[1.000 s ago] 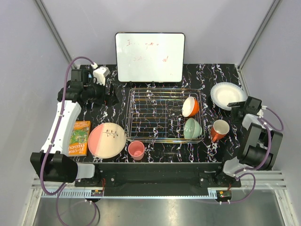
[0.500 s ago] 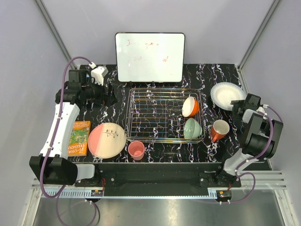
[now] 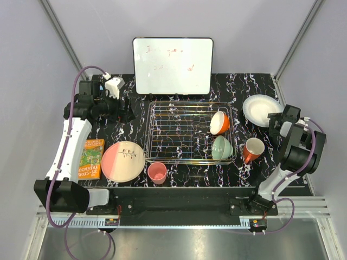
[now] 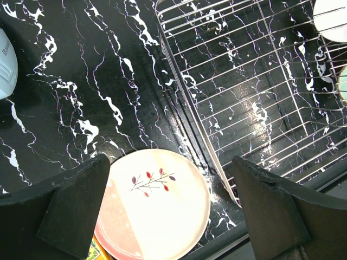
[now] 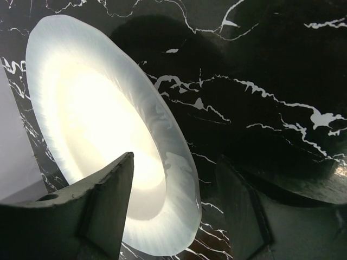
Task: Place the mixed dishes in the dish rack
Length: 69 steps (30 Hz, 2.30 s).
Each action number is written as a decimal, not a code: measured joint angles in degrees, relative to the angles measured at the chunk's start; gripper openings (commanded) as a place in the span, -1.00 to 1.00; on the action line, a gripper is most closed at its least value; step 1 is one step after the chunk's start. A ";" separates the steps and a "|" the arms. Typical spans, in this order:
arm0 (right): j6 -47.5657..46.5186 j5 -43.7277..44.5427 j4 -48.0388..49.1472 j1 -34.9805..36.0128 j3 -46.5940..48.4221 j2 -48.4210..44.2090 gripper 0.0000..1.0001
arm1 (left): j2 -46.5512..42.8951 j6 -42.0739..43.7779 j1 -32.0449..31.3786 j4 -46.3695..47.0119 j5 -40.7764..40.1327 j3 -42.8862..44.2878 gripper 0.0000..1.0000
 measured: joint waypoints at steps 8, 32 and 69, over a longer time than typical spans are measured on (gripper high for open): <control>-1.51 0.07 -1.14 0.00 1.81 1.57 0.08 | -0.72 0.00 0.00 -0.33 0.02 0.00 0.97; -5.60 -3.85 -1.66 0.59 2.49 -4.61 -1.00 | 0.63 1.27 0.00 -0.63 -0.28 -1.57 0.96; -99.56 3.45 -18.32 44.89 29.77 -17.55 -1.00 | 1.20 1.75 0.00 -1.14 -0.26 -6.01 0.92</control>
